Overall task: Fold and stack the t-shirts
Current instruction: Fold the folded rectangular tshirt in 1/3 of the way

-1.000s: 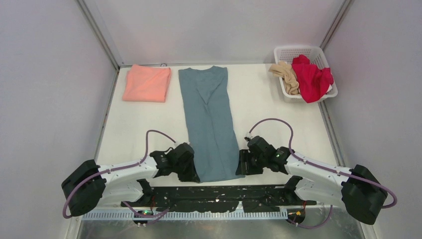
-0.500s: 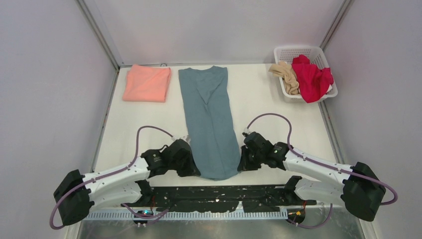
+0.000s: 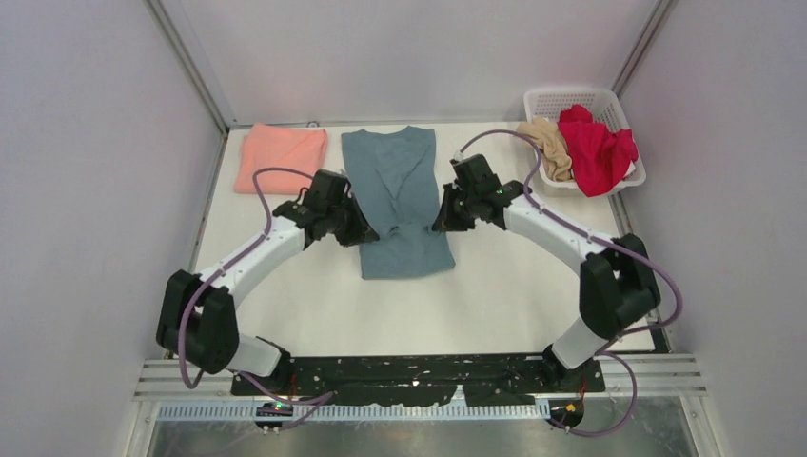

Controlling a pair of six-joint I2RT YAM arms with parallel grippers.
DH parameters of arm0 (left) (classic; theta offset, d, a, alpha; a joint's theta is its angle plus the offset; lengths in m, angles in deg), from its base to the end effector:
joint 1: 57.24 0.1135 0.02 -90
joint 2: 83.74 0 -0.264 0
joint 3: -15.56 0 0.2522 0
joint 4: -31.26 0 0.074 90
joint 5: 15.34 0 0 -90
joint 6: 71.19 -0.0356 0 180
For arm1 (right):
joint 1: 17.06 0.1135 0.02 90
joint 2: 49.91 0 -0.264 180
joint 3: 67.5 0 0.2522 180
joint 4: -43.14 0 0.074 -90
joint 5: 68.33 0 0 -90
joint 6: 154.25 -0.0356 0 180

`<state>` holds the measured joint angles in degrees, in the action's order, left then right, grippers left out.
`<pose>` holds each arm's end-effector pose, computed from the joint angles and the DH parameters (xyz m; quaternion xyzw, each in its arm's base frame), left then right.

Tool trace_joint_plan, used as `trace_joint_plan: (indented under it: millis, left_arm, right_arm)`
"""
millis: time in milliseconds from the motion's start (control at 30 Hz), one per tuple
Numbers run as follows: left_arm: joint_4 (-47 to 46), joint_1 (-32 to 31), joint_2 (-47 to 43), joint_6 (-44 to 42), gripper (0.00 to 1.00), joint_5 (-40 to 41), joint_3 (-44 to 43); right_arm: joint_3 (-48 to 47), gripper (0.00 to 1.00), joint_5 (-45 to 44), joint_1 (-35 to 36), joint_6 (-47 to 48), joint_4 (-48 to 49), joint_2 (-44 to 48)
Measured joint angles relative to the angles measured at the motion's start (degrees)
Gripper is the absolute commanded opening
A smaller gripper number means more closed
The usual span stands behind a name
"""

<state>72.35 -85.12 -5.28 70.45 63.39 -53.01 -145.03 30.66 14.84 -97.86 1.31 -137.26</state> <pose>0.2480 -0.1391 0.2442 -0.1610 0.9247 -0.2837 0.1963 0.2722 0.1760 0.2486 -0.0117 0.9419 0.2394 0.2353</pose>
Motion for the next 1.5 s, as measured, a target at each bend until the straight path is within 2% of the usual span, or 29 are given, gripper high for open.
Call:
trace_joint_plan:
  millis: [167, 333, 633, 667, 700, 733, 767, 800, 833, 900, 967, 1067, 1167, 1333, 1433, 1500]
  left_arm:
    - [0.98, 5.73, 9.68, -3.15, 0.00, -1.57, -10.10]
    - [2.64, 9.42, 18.67, -5.14, 0.00, -3.15, -16.98]
    - [4.79, 12.70, 25.75, -6.64, 0.00, -3.78, -22.47]
    - [5.18, 12.96, 26.49, -6.86, 0.03, -3.89, -23.17]
    - [5.40, 13.14, 27.19, -6.99, 0.07, -4.04, -23.80]
    - [5.51, 13.29, 27.76, -7.13, 0.14, -4.37, -24.24]
    - [5.55, 13.40, 28.28, -7.19, 0.26, -4.63, -24.50]
    - [5.53, 13.42, 28.70, -7.41, 0.39, -4.94, -24.61]
    - [5.55, 13.44, 29.03, -7.39, 0.53, -5.09, -24.68]
    - [5.75, 13.55, 29.77, -7.96, 0.75, -5.42, -24.87]
    - [6.08, 13.57, 30.25, -8.04, 0.85, -5.62, -25.18]
    - [6.25, 13.68, 29.92, -8.41, 0.98, -5.99, -24.87]
    - [4.33, 13.70, 25.57, -8.74, 1.00, -6.38, -18.38]
    - [4.02, 12.57, 15.02, -8.41, 0.97, -6.86, -4.13]
    - [2.01, 11.13, 12.63, -7.17, 0.93, -8.07, 1.09]
    - [0.00, 9.97, 12.15, -6.21, 0.85, -8.87, 4.04]
  right_arm:
    - [-12.24, 0.05, 2.40, -4.39, 3.21, 0.96, -12.57]
    - [-20.31, 0.05, 3.48, -7.63, 4.68, 0.59, -20.50]
    - [-32.11, 0.09, 4.98, -9.66, 5.70, 0.04, -31.52]
    - [-32.72, 0.10, 5.07, -9.79, 5.73, 0.00, -32.37]
    - [-32.96, 0.13, 5.07, -9.88, 5.70, -0.02, -32.89]
    - [-32.98, 0.19, 5.07, -9.94, 5.70, -0.24, -33.22]
    - [-32.98, 0.24, 5.05, -10.01, 5.68, -0.44, -33.35]
    - [-32.98, 0.43, 5.05, -10.10, 5.73, -0.50, -33.44]
    - [-32.98, 0.50, 5.05, -10.21, 5.66, -0.44, -33.46]
    - [-33.14, 0.74, 5.07, -10.56, 5.64, -0.15, -33.46]
    - [-33.55, 0.88, 5.05, -11.06, 5.92, -0.22, -33.55]
    - [-33.94, 0.93, 4.37, -11.74, 7.04, -0.79, -33.53]
    - [-30.69, 0.94, 3.41, -12.13, 8.04, 0.37, -31.71]
    - [-10.71, 0.92, 5.25, -12.44, 7.69, 2.60, -18.95]
    - [-1.01, 0.87, 7.30, -12.33, 6.62, 4.09, -12.48]
    - [3.43, 0.83, 8.22, -12.15, 5.99, 5.57, -10.36]
